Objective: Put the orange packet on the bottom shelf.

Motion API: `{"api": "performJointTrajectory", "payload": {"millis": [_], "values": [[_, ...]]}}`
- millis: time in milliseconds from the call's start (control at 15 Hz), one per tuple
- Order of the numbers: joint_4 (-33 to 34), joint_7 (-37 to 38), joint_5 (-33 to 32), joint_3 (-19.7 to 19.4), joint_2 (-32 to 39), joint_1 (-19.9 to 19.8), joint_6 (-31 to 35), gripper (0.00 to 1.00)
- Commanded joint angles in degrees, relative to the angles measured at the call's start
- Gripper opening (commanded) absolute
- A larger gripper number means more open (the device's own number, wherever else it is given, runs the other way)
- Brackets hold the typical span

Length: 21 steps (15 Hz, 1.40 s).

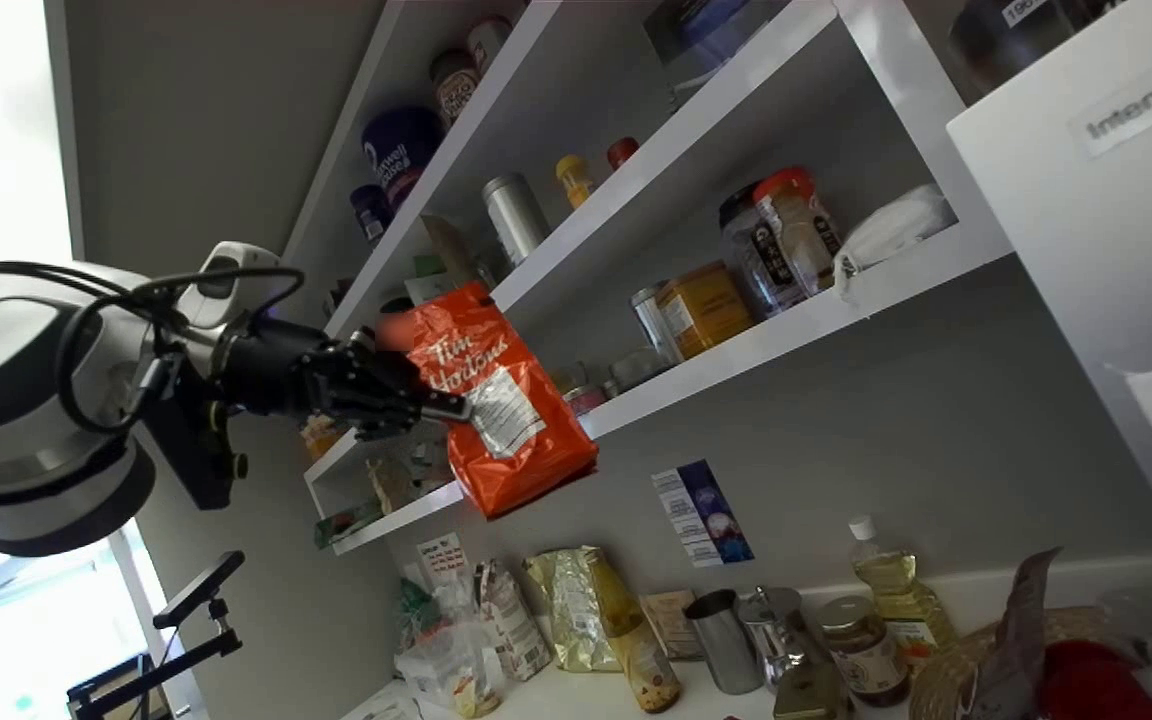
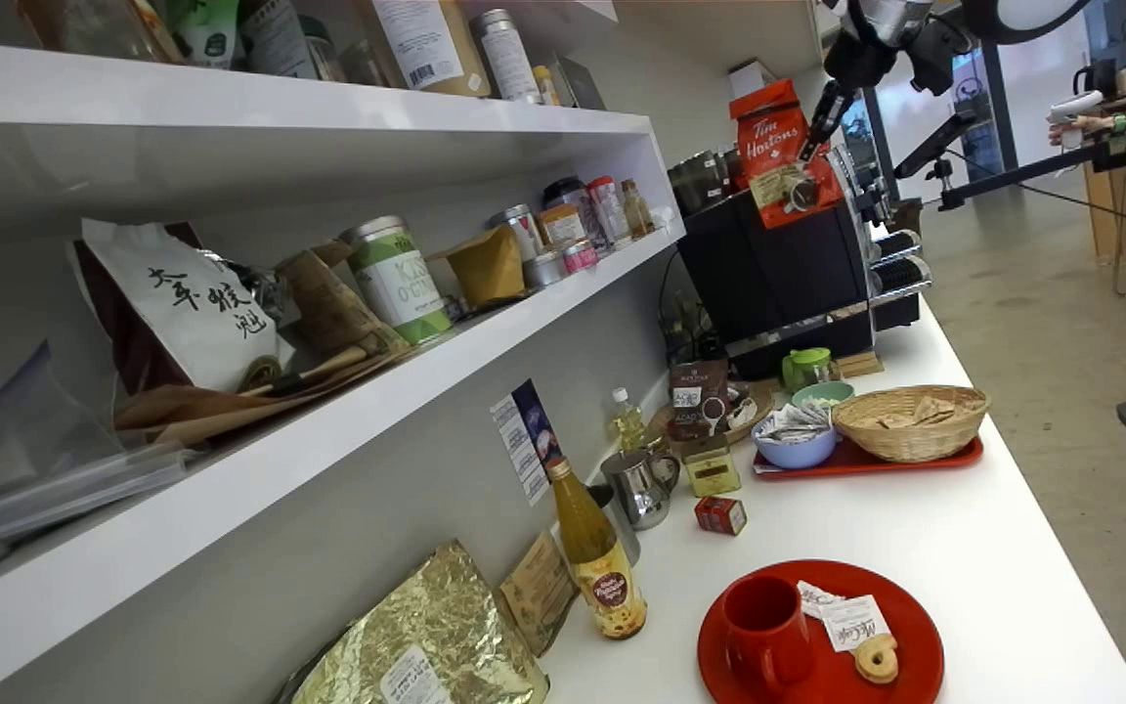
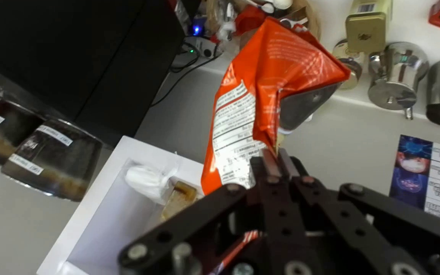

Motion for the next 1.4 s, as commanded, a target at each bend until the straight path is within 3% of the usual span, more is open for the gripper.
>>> {"api": "performJointTrajectory", "payload": {"millis": [0, 200, 267, 667, 1000, 1333], "values": [[6.7, -0.3, 2.4, 5.9, 7.1, -7.5, 4.4, 0.01], [10.7, 1.1, 2.1, 8.5, 11.0, -12.1, 8.6, 0.01], [12.3, 3.4, -0.7, 7.1, 12.2, -11.1, 9.4, 0.01], [20.7, 10.3, -5.1, 9.4, 20.9, -16.3, 15.0, 0.01], [26.5, 16.9, -8.1, 12.5, 27.5, -15.9, 17.6, 0.01], [32.3, 22.7, -12.5, 17.4, 33.1, -14.6, 15.9, 0.01]]}}
